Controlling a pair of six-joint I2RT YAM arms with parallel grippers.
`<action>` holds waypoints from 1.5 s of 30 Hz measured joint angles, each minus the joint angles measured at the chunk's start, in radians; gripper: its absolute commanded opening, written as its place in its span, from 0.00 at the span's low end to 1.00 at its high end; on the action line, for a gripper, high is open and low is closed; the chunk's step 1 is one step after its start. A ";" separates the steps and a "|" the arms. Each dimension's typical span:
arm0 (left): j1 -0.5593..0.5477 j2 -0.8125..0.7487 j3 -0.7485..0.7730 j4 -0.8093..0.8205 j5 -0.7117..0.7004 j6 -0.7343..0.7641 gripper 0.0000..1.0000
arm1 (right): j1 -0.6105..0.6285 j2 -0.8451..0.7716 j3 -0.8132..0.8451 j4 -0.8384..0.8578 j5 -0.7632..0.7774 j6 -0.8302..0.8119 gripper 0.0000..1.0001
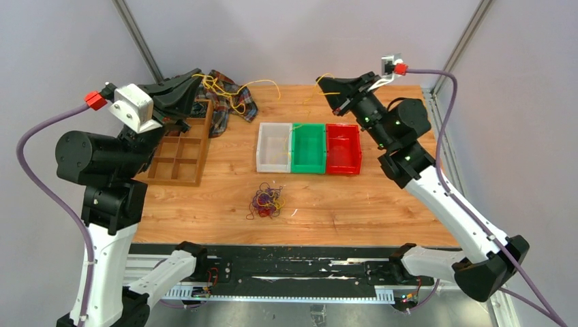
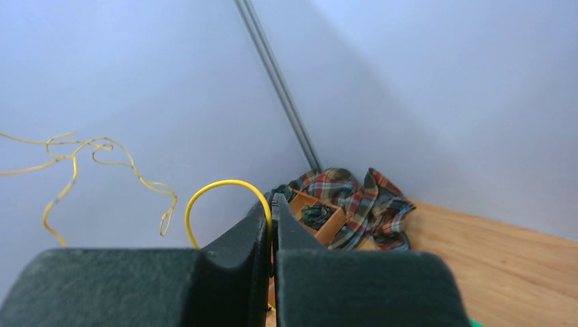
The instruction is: Untangle the cables
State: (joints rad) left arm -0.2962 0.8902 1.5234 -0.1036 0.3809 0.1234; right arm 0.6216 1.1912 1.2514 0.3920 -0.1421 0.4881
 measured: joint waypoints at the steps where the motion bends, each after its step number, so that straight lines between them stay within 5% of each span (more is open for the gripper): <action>1: 0.000 -0.004 0.000 -0.002 0.007 -0.005 0.00 | -0.009 -0.012 0.004 -0.003 0.001 -0.007 0.01; 17: 0.000 -0.008 -0.016 -0.132 0.142 -0.039 0.00 | -0.137 -0.099 0.013 -0.130 0.061 -0.146 0.00; 31: 0.000 0.009 -0.005 -0.286 0.246 0.005 0.00 | -0.331 0.011 -0.025 -0.257 0.148 -0.206 0.01; 45: 0.000 -0.004 -0.006 -0.334 0.256 0.031 0.00 | -0.344 0.137 0.046 -0.452 0.214 -0.215 0.01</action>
State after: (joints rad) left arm -0.2962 0.8864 1.5173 -0.4377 0.6365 0.1543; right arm 0.2775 1.3277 1.2972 -0.0605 0.0723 0.2733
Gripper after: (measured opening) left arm 0.017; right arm 0.006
